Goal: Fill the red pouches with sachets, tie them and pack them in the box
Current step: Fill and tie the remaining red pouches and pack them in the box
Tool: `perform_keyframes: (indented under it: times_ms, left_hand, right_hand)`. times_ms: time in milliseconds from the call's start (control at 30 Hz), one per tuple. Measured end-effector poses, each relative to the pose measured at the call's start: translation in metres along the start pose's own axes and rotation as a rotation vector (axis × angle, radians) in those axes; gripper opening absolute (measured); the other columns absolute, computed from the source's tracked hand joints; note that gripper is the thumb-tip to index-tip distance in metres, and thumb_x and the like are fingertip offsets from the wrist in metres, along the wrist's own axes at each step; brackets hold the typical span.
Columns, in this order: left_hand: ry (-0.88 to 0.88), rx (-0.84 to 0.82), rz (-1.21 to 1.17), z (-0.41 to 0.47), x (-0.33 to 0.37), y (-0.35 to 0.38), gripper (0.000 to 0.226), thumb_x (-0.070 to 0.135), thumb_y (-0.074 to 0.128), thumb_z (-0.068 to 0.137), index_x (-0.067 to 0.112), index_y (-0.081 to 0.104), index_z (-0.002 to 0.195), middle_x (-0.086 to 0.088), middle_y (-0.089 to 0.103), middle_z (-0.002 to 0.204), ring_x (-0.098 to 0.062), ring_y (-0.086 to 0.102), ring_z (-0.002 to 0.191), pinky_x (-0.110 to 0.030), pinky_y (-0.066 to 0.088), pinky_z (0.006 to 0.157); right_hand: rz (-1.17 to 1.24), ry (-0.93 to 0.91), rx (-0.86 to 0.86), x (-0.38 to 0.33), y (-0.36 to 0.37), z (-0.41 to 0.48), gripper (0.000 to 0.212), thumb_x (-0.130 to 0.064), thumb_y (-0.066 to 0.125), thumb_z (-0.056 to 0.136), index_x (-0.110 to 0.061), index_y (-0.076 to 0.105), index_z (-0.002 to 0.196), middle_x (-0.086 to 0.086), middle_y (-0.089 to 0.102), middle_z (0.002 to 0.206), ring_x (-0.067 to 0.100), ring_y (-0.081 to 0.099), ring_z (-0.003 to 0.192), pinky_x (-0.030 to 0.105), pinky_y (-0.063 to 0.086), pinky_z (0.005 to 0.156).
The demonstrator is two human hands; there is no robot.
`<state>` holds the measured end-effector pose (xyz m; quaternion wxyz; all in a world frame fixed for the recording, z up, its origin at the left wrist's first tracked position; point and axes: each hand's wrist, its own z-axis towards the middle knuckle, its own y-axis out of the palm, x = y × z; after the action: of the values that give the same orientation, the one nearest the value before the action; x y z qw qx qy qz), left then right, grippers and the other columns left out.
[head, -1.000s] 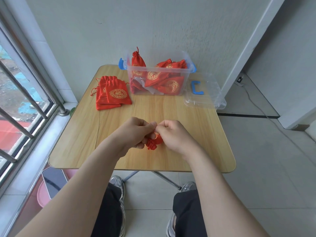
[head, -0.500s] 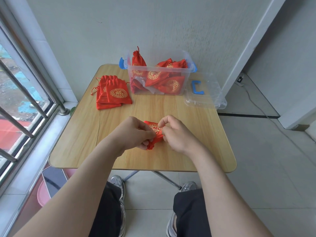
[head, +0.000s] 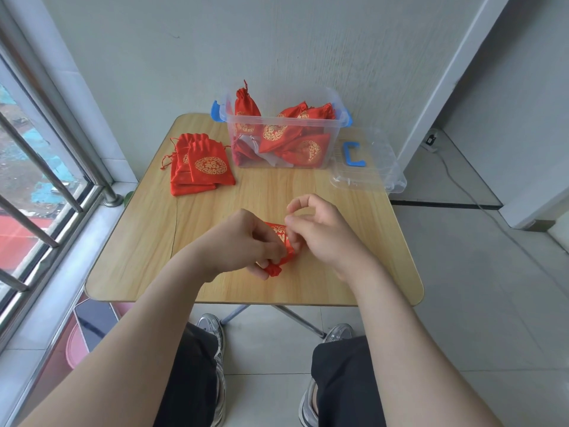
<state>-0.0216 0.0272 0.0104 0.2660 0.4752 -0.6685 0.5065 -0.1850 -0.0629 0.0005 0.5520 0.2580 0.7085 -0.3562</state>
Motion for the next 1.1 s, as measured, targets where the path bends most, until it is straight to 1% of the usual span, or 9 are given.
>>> perform_keyframes:
  times_ms: [67,133,233,333,467,600,700,767,1100]
  left_hand:
    - [-0.038,0.038,-0.052,0.001,0.000,-0.001,0.013,0.011,0.075,0.094,0.003,0.083,0.088,-0.019,0.077,0.087,-0.014,0.072,0.070,-0.028,0.063,0.064]
    - [-0.091,0.086,-0.126,0.002,0.001,-0.001,0.015,0.014,0.076,0.095,0.001,0.081,0.091,-0.018,0.076,0.087,-0.011,0.068,0.068,-0.029,0.062,0.062]
    - [-0.161,0.127,-0.236,0.004,0.000,-0.001,0.016,0.013,0.074,0.096,-0.002,0.080,0.097,-0.011,0.075,0.086,-0.014,0.067,0.073,-0.027,0.060,0.058]
    - [-0.184,0.129,-0.258,0.004,-0.002,-0.002,0.013,0.012,0.074,0.096,0.001,0.080,0.096,-0.011,0.076,0.086,-0.016,0.068,0.075,-0.028,0.061,0.058]
    - [-0.195,0.135,-0.254,0.003,-0.003,-0.003,0.012,0.013,0.076,0.096,0.003,0.082,0.093,-0.025,0.076,0.097,-0.014,0.070,0.072,-0.029,0.062,0.061]
    - [-0.209,0.123,-0.307,0.005,-0.004,-0.005,0.011,0.009,0.073,0.096,0.002,0.082,0.095,-0.025,0.077,0.104,-0.019,0.072,0.079,-0.035,0.065,0.067]
    - [-0.225,0.115,-0.335,0.006,-0.005,-0.006,0.013,0.007,0.071,0.098,-0.001,0.081,0.096,-0.019,0.078,0.092,-0.018,0.070,0.074,-0.037,0.066,0.069]
    - [-0.238,0.112,-0.362,0.007,-0.007,-0.005,0.014,0.009,0.072,0.099,-0.002,0.080,0.098,-0.013,0.077,0.087,-0.015,0.068,0.069,-0.034,0.066,0.069]
    - [-0.227,0.227,-0.399,0.015,-0.012,-0.003,0.006,0.003,0.080,0.091,-0.001,0.082,0.096,-0.018,0.081,0.095,-0.014,0.077,0.072,-0.024,0.064,0.067]
  right_hand:
    - [0.143,0.000,0.033,-0.001,-0.002,0.001,0.019,-0.004,0.062,0.101,-0.018,0.058,0.113,0.001,0.070,0.078,0.018,0.060,0.069,0.033,0.056,0.070]
    - [-0.004,-0.095,0.093,0.003,-0.004,0.002,0.022,-0.006,0.070,0.096,-0.024,0.064,0.106,-0.003,0.074,0.085,0.017,0.065,0.074,0.035,0.058,0.076]
    - [-0.317,-0.228,0.097,0.008,-0.001,0.000,0.020,-0.012,0.081,0.085,-0.030,0.076,0.092,-0.009,0.077,0.089,0.011,0.072,0.076,0.029,0.062,0.074]
    - [-0.397,-0.256,0.073,0.009,0.006,-0.003,0.023,-0.011,0.085,0.083,-0.027,0.082,0.100,-0.013,0.078,0.088,0.003,0.074,0.076,0.019,0.060,0.073]
    - [-0.474,-0.261,0.038,0.008,0.008,-0.004,0.030,-0.010,0.090,0.081,-0.025,0.085,0.106,-0.017,0.076,0.086,-0.002,0.072,0.078,0.014,0.058,0.076]
    - [-0.504,-0.264,0.052,0.005,0.010,-0.004,0.025,-0.008,0.087,0.084,-0.024,0.086,0.103,-0.013,0.080,0.085,0.002,0.074,0.079,0.021,0.061,0.081]
    - [-0.558,-0.289,0.046,0.005,0.014,-0.003,0.023,-0.008,0.080,0.089,-0.026,0.086,0.103,-0.012,0.081,0.085,0.003,0.074,0.082,0.028,0.061,0.084]
    - [-0.575,-0.293,0.050,0.007,0.016,-0.002,0.022,-0.009,0.079,0.092,-0.026,0.087,0.103,-0.010,0.080,0.085,0.006,0.073,0.083,0.032,0.061,0.084]
    - [-0.672,-0.256,0.123,0.013,0.027,0.002,0.018,-0.014,0.073,0.100,-0.026,0.087,0.102,0.001,0.075,0.088,0.018,0.068,0.082,0.038,0.063,0.072]
